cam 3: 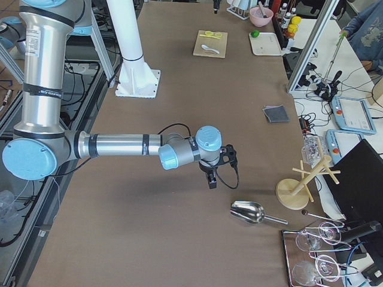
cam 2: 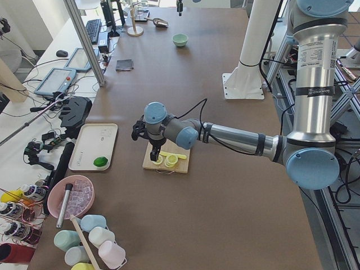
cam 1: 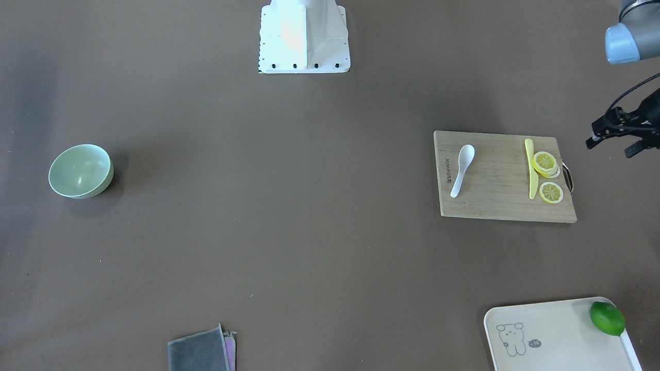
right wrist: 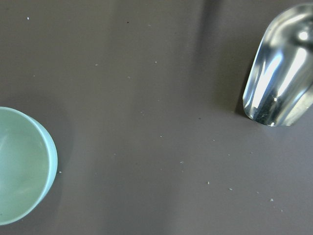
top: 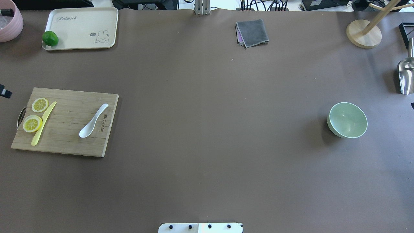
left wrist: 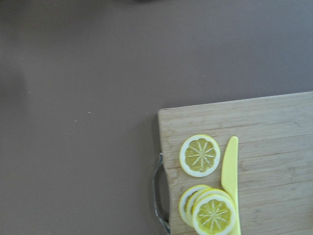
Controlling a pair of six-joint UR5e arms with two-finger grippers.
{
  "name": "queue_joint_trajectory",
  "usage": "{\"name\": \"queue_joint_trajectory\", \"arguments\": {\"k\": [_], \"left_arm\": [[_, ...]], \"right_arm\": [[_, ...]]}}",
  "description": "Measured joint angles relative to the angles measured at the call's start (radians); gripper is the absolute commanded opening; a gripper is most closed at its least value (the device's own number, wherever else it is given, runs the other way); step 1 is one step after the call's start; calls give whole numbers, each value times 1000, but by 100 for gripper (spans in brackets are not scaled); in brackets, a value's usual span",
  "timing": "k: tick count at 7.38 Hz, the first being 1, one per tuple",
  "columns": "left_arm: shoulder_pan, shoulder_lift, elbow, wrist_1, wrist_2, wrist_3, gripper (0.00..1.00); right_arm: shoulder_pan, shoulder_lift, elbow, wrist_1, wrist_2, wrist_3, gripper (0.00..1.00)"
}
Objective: Place spoon in bowl
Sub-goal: 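Move the left gripper toward the white spoon while the right reaches the bowl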
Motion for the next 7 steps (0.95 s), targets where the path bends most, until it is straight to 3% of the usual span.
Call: {"name": "queue_joint_trajectory", "arguments": {"k": [3,5,7], "left_arm": [[169,-97,28,-32,112,-169,98],[195,-129,47,-33,121,-195,98],[200,-139,49,-33,122,-207,98]], "right_arm": [[-115,52,-2,0,-17,104,87],[-184,87,-11,-2,-46,121,79],[-228,114,-36,-2,-55,123,79]]}}
